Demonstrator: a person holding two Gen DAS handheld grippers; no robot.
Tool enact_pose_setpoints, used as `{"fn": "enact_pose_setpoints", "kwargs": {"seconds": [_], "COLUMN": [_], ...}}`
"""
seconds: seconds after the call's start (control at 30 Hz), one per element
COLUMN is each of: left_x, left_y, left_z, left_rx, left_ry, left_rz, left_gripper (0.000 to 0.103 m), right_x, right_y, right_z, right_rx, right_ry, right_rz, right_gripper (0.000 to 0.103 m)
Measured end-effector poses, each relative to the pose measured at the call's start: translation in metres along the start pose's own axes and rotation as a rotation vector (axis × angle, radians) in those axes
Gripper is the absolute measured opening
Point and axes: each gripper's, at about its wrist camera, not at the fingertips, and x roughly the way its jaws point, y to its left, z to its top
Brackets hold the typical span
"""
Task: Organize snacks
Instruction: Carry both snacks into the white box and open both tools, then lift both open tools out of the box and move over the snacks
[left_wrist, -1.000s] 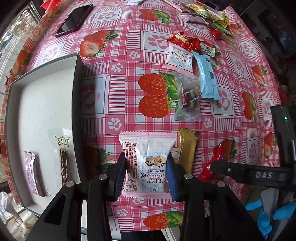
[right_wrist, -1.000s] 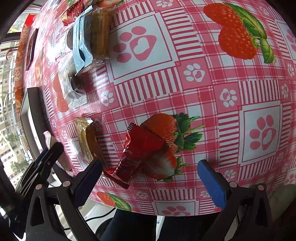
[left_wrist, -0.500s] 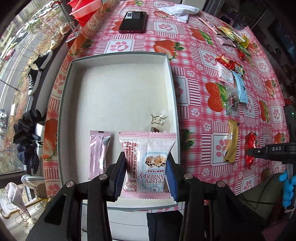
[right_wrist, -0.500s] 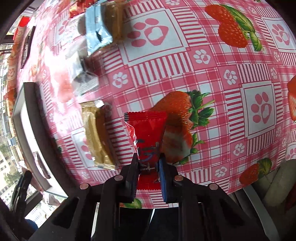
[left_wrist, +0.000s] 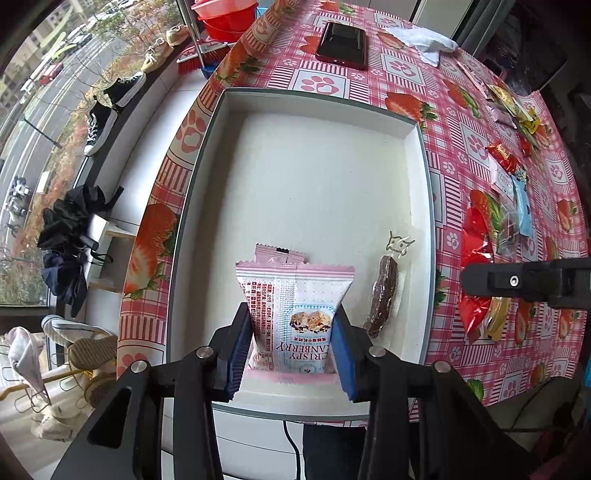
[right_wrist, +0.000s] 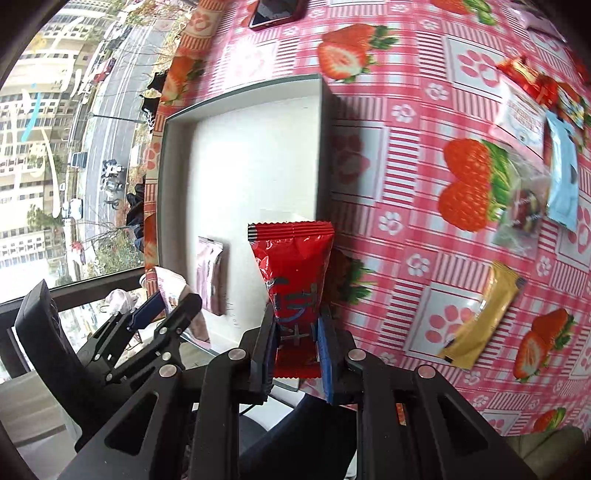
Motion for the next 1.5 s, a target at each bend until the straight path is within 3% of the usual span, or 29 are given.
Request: {"fn": "enact_pose_setpoints", "kwargs": {"seconds": [0.03, 0.1, 0.13, 0.17, 0.23, 0.37, 0.6, 0.87, 1.07, 1.3, 1.5], "left_x": [0.0, 0.0, -0.002, -0.004, -0.004, -0.004, -0.017, -0.027, -0.027, -0.031, -0.023], "left_y": [0.002, 0.006, 0.007, 0.007, 0.007, 0.001, -0.026, -0.093, -0.137, -0.152, -0.163], "left_z": [0.0, -0.002, -0.004, -0.005, -0.008, -0.016, -0.039, -0.091, -0.133, -0.157, -0.17], "left_rx": [-0.005, -0.009, -0.01, -0.008, 0.003, 0.011, -0.039, -0.165, -0.146, -0.162, -0.193], "left_ry": [0.003, -0.002, -0.012, -0.022, -0.019, 0.007, -0.009, 0.012, 0.076, 0.07, 0.085], "left_rz": [-0.001, 0.0, 0.006, 0.01, 0.019, 0.005, 0.072, 0.142, 0.157, 0.177, 0.137], "left_gripper": [0.051, 0.073, 0.079, 0.081, 0.081, 0.081, 0.081, 0.081, 0.081, 0.081, 0.081], "right_x": [0.006, 0.017, 0.025, 0.027, 0.026, 0.022, 0.004, 0.003, 0.023, 0.057, 0.038], "right_y": [0.008, 0.022, 0.028, 0.028, 0.024, -0.018, -0.117, -0.195, -0.211, -0.208, -0.228], "right_z": [0.005, 0.012, 0.015, 0.015, 0.015, -0.001, -0.025, -0.056, -0.077, -0.093, -0.086], "right_rx": [-0.013, -0.035, -0.04, -0.044, -0.051, -0.023, 0.079, -0.023, -0.134, -0.136, -0.137], "right_ry": [0.005, 0.026, 0.035, 0.036, 0.009, 0.026, 0.085, 0.179, 0.239, 0.279, 0.298], "right_rz": [0.004, 0.004, -0.016, -0.048, -0.12, -0.258, -0.365, -0.478, -0.533, -0.513, -0.51], "right_gripper": [0.021, 0.022, 0.034, 0.071, 0.103, 0.103, 0.103, 0.103, 0.103, 0.103, 0.103]}}
